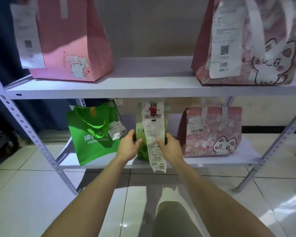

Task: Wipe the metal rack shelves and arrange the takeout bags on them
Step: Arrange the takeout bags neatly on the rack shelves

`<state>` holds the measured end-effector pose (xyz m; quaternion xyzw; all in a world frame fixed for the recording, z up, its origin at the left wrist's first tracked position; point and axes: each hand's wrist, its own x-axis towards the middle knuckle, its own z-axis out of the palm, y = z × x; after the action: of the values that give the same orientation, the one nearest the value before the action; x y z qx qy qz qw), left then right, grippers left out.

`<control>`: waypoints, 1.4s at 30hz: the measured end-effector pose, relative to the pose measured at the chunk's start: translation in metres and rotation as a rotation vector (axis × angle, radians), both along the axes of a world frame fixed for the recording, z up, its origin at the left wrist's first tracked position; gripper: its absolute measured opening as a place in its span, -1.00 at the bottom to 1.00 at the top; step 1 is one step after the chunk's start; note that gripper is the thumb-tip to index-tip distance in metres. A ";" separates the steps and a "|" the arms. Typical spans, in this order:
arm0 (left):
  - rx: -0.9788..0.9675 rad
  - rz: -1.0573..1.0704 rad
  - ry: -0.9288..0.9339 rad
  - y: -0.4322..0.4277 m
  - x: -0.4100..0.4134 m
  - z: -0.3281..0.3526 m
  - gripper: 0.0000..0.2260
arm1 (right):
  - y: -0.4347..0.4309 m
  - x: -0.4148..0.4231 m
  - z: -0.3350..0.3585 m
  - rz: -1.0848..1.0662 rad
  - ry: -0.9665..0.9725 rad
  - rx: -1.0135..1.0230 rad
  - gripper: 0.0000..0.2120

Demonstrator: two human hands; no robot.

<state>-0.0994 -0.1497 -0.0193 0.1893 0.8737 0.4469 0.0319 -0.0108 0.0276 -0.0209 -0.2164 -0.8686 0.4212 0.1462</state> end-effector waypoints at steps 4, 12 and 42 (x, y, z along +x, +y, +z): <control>0.027 -0.026 0.029 -0.014 0.010 0.001 -0.73 | -0.009 0.019 -0.001 0.009 0.045 0.036 -0.84; 0.028 -0.201 0.127 -0.079 0.056 0.031 -0.60 | -0.044 0.072 0.010 0.105 0.190 0.163 -0.87; 0.236 0.063 0.546 0.031 -0.016 0.246 -0.49 | 0.027 -0.029 0.257 -0.014 0.419 0.188 -0.64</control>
<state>-0.1151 -0.1190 0.2267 0.2778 0.7973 0.4788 -0.2406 -0.0396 0.0543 0.2359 -0.1157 -0.8531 0.3729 0.3461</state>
